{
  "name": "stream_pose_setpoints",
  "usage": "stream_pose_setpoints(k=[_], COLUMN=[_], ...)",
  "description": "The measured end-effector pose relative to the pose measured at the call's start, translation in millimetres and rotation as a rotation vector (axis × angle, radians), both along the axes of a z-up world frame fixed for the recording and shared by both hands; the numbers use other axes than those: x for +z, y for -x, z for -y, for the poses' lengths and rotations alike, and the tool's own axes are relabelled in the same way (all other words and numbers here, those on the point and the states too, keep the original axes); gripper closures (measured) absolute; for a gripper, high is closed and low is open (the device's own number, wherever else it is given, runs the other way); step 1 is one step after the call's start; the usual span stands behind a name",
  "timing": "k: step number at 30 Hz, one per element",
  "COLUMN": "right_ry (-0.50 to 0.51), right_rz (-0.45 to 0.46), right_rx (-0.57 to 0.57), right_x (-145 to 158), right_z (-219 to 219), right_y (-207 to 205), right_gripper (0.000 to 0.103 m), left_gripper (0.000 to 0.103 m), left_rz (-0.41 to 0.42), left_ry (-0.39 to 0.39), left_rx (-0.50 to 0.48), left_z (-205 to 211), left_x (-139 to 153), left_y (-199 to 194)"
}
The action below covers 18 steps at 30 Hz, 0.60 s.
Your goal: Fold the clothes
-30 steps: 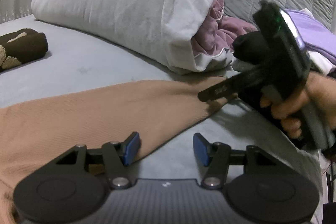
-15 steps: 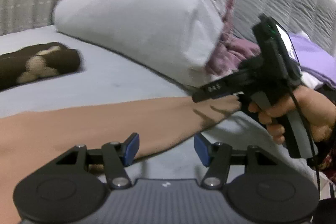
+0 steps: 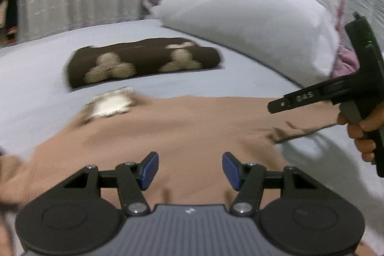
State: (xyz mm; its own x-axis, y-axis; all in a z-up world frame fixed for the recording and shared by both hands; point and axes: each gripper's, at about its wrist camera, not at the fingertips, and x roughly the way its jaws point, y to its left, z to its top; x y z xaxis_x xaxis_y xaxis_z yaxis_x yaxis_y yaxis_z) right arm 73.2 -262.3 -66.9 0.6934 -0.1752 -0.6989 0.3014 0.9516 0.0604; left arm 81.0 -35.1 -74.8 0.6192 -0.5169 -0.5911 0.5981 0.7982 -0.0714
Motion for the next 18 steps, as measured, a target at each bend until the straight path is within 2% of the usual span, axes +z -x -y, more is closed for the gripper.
stream_pose_setpoints(k=[8,15,18], right_ry=[-0.012,-0.032,-0.048], right_rz=[0.011,0.007,0.01], right_rx=[0.148,0.279,0.32], right_x=[10.4,14.2,13.5], right_z=[-77.6,-148.8,-179.4], right_y=[-29.9,-51.2,-57.5], right_gripper=[0.048,0.047,0.047], left_gripper=[0.04,0.037,0.037], left_rz=[0.01,0.133,0.137], left_ry=[-0.036,-0.131,-0.17], left_rx=[0.192,0.317,0.357], left_z=[-78.0,-143.4,-171.2], left_x=[-7.9,-9.0,-16.1], left_y=[-13.7,-19.2,-19.2])
